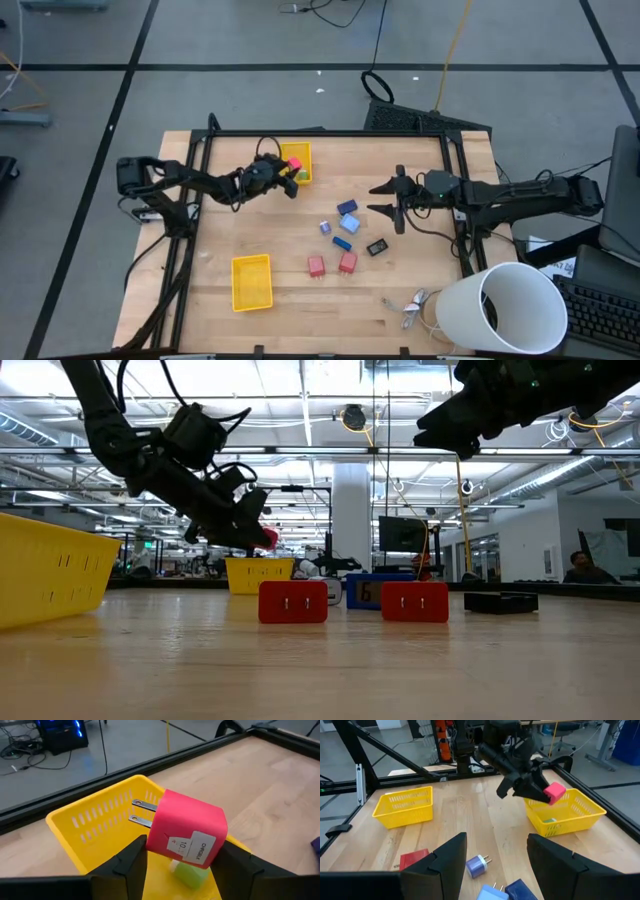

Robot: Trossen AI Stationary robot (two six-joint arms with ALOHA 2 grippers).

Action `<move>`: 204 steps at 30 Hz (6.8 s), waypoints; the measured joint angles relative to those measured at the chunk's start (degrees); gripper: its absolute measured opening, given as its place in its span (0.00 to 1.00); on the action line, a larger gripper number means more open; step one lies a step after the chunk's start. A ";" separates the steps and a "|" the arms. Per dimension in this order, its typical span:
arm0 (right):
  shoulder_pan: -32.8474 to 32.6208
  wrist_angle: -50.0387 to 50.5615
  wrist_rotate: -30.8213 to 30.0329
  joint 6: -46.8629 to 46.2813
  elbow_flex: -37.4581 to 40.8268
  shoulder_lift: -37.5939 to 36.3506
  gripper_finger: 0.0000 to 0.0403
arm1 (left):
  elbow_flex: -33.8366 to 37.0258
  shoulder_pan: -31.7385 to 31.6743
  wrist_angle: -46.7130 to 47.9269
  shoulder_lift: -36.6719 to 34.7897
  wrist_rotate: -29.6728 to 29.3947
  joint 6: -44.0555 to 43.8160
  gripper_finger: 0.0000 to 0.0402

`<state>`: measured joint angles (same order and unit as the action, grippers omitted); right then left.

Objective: Pick & Place Office items
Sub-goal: Put the pink charger adapter into the top yellow bin, then put the light blue charger adapter into the top yellow bin

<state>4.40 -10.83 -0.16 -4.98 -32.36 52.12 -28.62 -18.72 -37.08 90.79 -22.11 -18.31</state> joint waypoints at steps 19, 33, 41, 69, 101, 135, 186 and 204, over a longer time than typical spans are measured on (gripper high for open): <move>0.00 -0.04 0.00 -0.32 0.00 0.09 0.49 | 0.02 0.02 -0.55 -2.13 1.30 1.64 0.65; -2.41 -15.40 -4.07 -6.95 6.88 11.08 0.49 | 0.02 1.71 0.70 -19.35 16.13 1.82 0.61; -9.71 -15.15 -10.44 -7.37 5.43 28.97 0.49 | 0.02 1.99 1.40 -19.91 16.12 4.14 0.65; -9.60 -30.23 -13.37 -1.78 5.05 42.15 0.80 | 0.02 2.75 4.35 -19.87 16.11 1.60 0.64; -6.23 -31.73 -17.86 -6.56 3.50 48.33 0.64 | 0.02 2.73 5.33 -19.87 16.08 1.58 0.66; -6.45 -34.40 -15.78 -10.00 3.50 48.33 0.42 | 0.02 2.73 5.24 -19.87 16.07 1.27 0.67; -5.70 -3.07 -15.69 1.81 3.54 -3.52 0.31 | 0.02 2.75 5.02 -19.87 16.09 -2.71 0.67; -5.79 -1.70 -3.48 -1.81 3.54 -0.82 0.31 | 0.07 9.47 -4.76 -19.85 26.73 7.36 0.67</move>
<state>-1.39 -12.54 -3.64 -6.79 -28.82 51.30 -28.56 -9.25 -41.84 70.94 4.62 -10.95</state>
